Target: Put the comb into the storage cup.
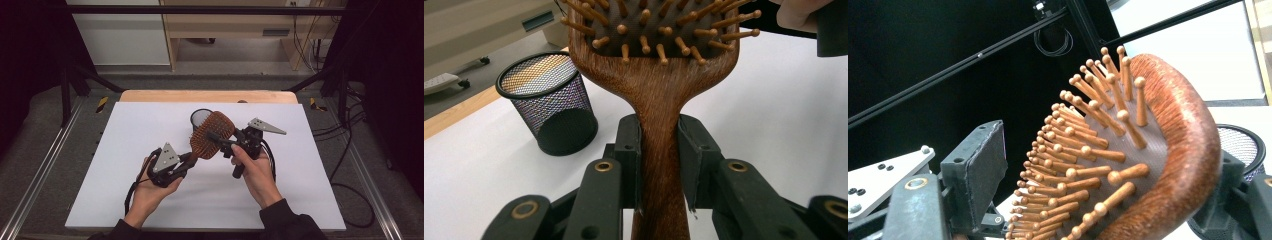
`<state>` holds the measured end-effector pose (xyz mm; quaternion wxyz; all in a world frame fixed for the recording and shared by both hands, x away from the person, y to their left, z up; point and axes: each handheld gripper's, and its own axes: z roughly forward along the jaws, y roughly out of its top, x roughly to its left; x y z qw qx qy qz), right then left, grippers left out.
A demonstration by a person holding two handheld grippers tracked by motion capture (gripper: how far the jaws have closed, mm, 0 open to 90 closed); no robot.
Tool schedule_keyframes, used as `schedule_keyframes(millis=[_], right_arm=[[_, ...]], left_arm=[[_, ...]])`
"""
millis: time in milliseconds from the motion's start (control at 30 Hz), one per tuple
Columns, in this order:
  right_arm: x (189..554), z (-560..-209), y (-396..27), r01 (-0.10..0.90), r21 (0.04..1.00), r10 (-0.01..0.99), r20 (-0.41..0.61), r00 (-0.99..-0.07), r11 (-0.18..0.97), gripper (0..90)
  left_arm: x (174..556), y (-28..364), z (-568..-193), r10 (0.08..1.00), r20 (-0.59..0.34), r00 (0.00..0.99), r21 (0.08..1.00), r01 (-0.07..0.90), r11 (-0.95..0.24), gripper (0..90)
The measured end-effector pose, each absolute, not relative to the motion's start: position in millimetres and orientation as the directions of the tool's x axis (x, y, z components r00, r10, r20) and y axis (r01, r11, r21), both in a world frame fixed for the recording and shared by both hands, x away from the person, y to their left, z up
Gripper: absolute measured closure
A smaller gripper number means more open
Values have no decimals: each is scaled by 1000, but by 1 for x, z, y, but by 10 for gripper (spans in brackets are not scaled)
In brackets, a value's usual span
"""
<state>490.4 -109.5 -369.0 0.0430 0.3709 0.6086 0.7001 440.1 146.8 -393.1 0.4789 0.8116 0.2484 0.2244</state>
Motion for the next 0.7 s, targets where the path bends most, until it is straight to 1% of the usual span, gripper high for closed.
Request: schedule_keyframes(millis=[133,400,700], right_arm=[[491,-369,-110,404,874,504,486,-714,-271,233],[490,-368,-109,408,867,499,499,-708,-287,321],[489,-368,-107,415,860,500,510,-700,-297,362]], left_arm=[[440,146,-394,617,124,777,888,190,-418,729],[441,148,-394,619,111,777,894,194,-404,729],[442,147,-397,625,102,774,894,205,-399,730]])
